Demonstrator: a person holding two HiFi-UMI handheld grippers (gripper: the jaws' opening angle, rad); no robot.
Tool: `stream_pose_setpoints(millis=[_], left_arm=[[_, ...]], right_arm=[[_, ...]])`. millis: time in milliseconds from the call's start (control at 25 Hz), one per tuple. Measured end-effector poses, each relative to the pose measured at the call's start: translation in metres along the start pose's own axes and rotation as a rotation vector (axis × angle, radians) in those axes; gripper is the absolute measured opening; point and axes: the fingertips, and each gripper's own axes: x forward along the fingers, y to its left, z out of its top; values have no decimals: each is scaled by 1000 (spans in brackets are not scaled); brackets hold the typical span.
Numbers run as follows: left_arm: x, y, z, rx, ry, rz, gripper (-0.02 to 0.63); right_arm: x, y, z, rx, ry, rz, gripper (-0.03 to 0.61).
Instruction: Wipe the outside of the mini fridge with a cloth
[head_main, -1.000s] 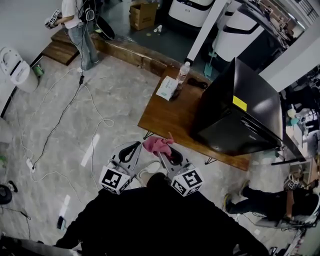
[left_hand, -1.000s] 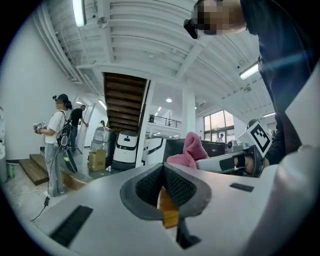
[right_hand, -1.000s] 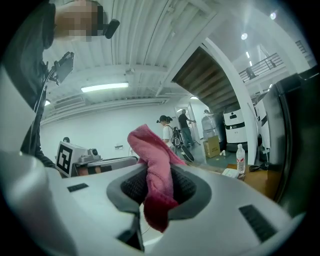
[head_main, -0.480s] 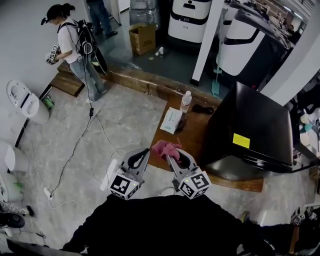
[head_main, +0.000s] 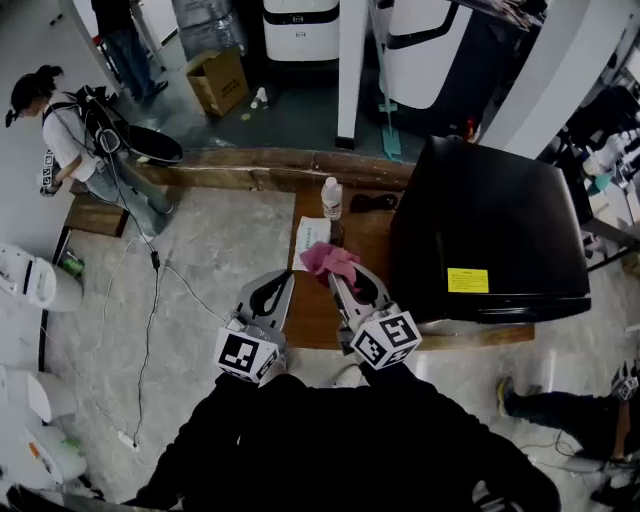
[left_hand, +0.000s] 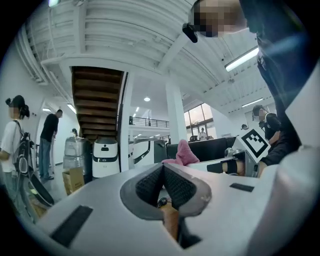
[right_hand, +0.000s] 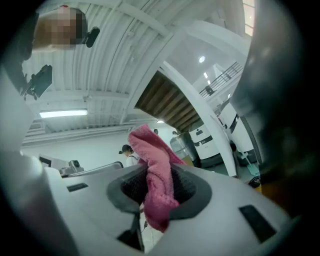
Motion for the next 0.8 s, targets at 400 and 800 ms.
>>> stream_pose_setpoints(millis=[400,800], left_arm=[[149,59,3,-24,-54,-350,6],[221,85,16,-41,-77,-597,6]], right_arm=[[77,-124,51,282,-329,-437,97],[79,-208,106,441,-686,-732,97]])
